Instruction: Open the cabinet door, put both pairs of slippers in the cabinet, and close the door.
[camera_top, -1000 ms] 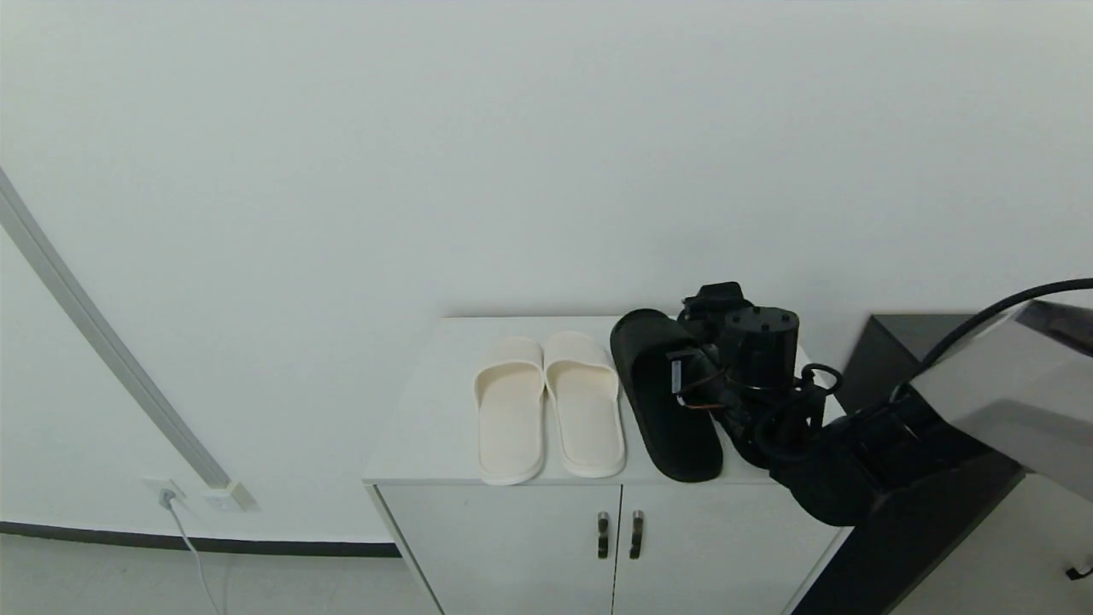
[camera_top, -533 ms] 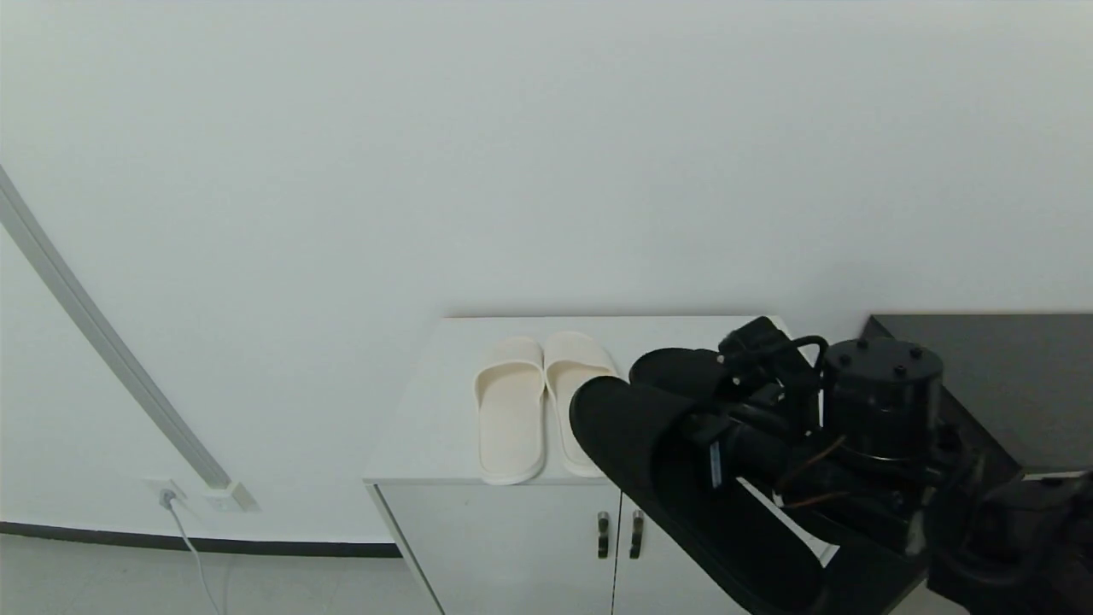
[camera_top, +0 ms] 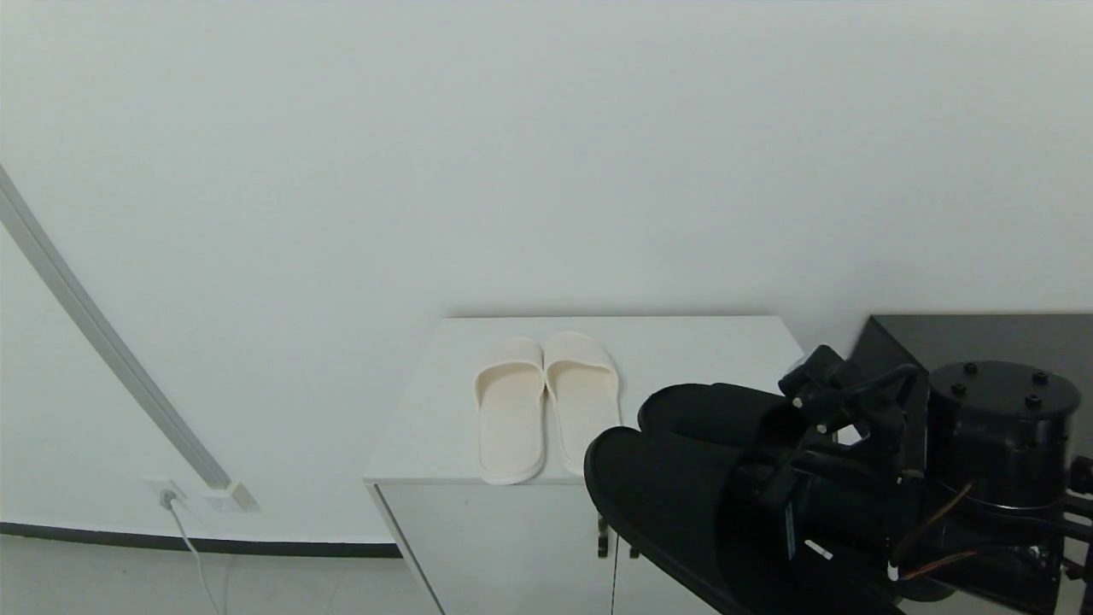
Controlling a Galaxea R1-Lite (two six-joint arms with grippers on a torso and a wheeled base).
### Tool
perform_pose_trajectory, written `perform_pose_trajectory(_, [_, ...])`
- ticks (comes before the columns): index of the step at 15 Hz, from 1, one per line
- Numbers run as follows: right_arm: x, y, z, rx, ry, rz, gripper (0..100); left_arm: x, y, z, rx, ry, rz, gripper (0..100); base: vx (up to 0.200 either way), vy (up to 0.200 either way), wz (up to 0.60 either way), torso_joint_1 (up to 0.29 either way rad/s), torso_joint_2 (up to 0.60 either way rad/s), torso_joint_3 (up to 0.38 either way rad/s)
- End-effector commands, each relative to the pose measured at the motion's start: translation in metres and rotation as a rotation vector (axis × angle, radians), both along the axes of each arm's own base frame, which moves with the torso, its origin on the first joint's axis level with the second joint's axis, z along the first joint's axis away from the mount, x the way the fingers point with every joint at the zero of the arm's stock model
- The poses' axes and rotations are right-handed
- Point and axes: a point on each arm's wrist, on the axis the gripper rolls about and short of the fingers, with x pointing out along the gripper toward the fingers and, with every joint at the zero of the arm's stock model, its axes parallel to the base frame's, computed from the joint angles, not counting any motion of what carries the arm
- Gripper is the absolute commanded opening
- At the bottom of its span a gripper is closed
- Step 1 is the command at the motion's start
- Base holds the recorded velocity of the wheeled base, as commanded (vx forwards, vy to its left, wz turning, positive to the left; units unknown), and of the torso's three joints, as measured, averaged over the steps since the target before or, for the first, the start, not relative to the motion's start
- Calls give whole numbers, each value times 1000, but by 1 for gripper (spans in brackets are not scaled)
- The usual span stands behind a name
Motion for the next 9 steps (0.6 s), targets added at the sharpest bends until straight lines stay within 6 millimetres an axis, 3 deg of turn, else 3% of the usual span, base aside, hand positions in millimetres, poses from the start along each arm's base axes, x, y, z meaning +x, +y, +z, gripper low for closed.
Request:
perform_pose_trajectory(1, [-1, -1, 1, 2, -3, 2, 0, 0, 0, 0, 0, 2, 0, 0, -200, 0, 0, 2, 2, 2])
perform_pose_trajectory(6, [-3, -3, -6, -18, 15, 1, 0, 0, 0, 0, 0, 2, 0, 0, -200, 0, 0, -4, -1, 5])
perform_pose_trajectory(9, [-4, -4, -8, -30, 8, 12, 0, 0, 0, 0, 0, 2, 0, 0, 0, 0, 0, 0, 0, 0])
